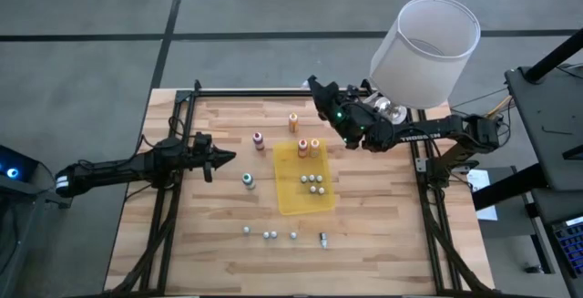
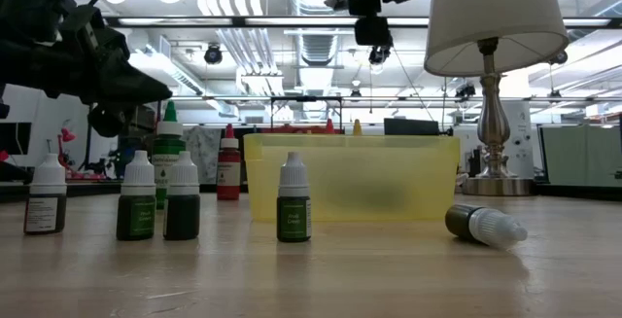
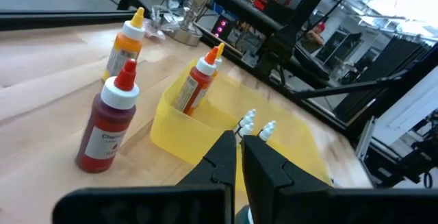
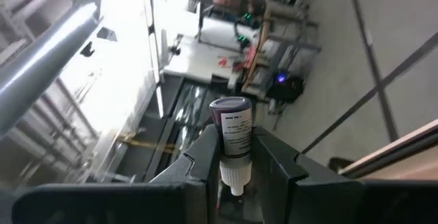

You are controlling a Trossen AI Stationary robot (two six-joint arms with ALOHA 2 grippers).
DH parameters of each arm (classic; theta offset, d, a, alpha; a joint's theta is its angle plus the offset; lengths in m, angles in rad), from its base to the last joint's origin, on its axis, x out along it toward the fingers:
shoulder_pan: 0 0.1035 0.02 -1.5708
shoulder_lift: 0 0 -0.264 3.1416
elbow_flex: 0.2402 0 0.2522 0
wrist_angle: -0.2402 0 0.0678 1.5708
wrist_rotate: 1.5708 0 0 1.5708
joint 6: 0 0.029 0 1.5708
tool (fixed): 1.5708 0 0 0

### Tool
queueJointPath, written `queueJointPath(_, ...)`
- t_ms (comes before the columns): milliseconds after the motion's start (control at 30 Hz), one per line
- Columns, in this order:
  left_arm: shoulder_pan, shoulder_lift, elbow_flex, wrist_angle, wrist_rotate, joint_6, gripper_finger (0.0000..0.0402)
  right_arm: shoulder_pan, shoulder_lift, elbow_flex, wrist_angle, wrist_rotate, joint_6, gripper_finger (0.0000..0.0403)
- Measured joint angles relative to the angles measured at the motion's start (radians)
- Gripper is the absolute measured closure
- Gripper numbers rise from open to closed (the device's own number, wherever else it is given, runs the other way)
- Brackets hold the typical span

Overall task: Pick & Place food coloring
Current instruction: Put the small pink food coloring bottle into the bin

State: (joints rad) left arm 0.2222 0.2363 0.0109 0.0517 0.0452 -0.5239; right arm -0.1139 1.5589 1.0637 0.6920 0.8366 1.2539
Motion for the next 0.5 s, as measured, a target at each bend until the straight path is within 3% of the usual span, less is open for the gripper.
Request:
queueJointPath(167,0.000,0.000,0.000,0.002,0.000,-0.043,0.0401,0.004,0.000,0.000,-0.007,0.012,-0.015,0.0344)
queueJointPath(500,0.001,0.000,0.000,0.107,-0.087,-0.389,0.0401,0.021,0.000,0.000,-0.008,0.006,-0.067,0.0344)
